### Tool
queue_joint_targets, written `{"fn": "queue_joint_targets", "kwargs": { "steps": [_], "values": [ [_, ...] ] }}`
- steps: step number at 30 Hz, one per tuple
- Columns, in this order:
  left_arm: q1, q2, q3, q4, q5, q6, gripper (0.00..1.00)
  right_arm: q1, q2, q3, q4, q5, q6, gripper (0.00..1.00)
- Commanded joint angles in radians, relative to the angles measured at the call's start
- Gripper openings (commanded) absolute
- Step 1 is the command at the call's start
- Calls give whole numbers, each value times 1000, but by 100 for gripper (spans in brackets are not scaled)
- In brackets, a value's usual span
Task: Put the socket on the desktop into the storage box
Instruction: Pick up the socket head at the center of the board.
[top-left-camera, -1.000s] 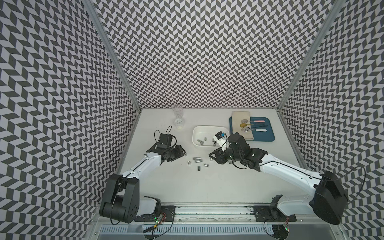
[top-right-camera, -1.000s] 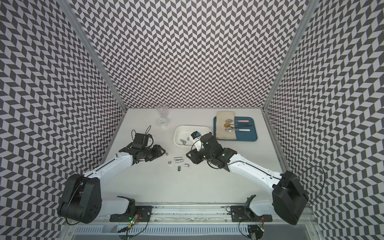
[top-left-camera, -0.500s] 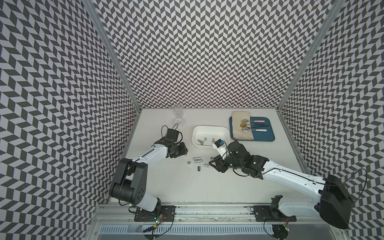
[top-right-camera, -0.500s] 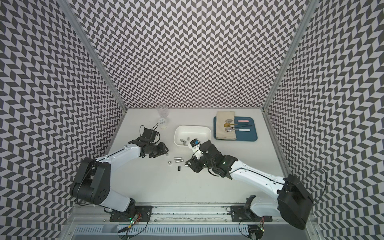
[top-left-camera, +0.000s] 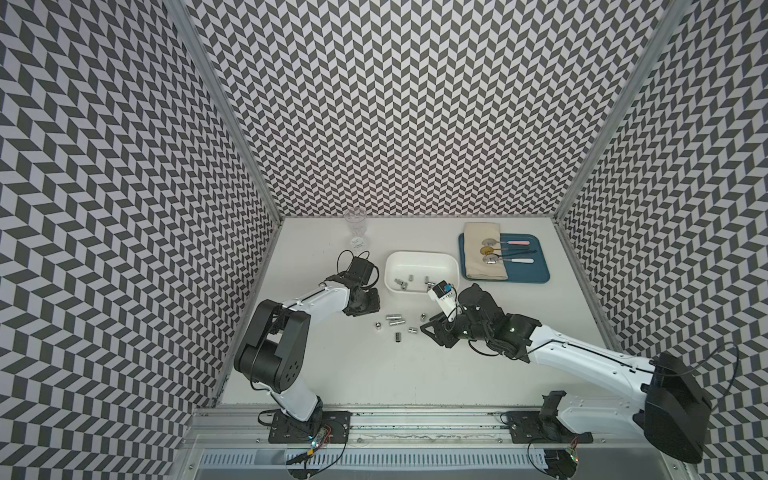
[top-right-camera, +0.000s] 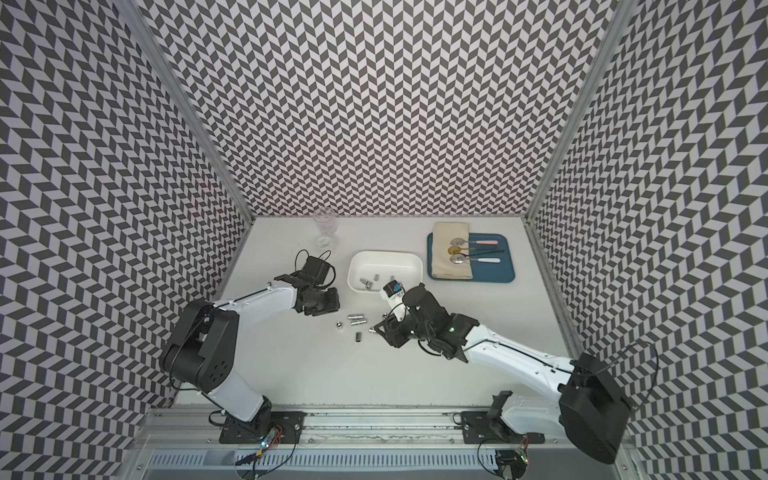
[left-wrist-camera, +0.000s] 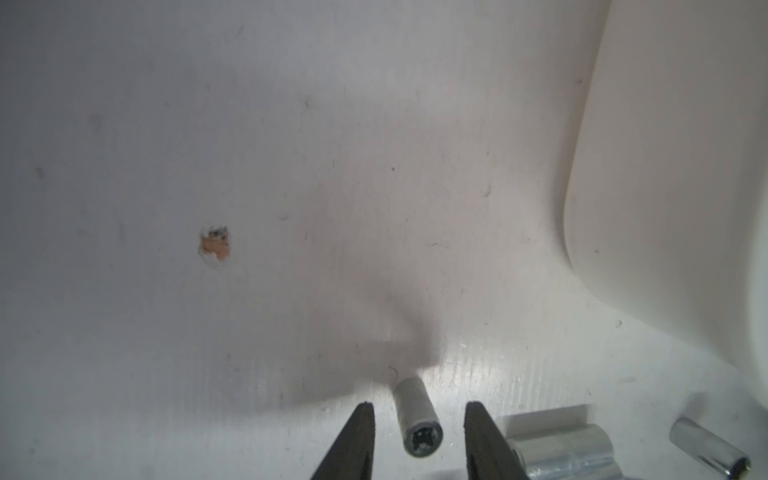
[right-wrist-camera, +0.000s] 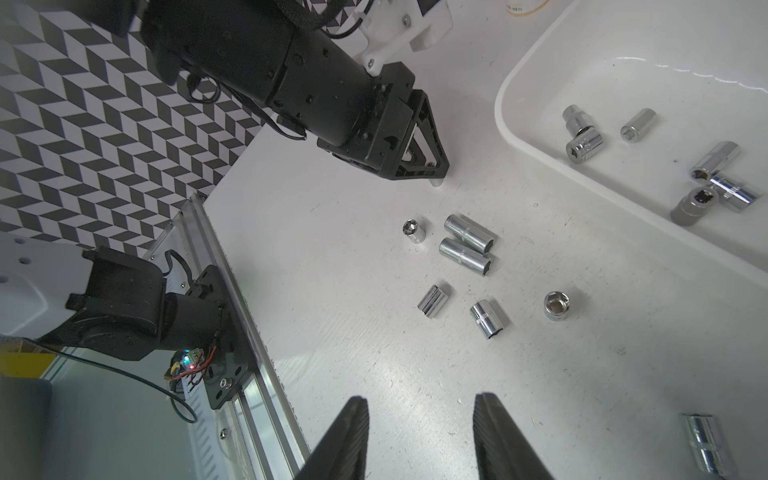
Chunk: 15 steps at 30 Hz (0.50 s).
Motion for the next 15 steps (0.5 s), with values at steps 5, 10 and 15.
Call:
{"fn": "queue_joint_targets", "kwargs": {
  "steps": [5,10,15],
  "values": [
    [-14,45,36,-14,-54,17,34,5,-24,-9,54,14,7,45],
    [-16,60,43,-11,-58,20,30,5,-21,-14,56,19,10,45],
    [-18,68,44,-12,-60,24,19,5,-20,-23,67,27,16,45]
  ]
}}
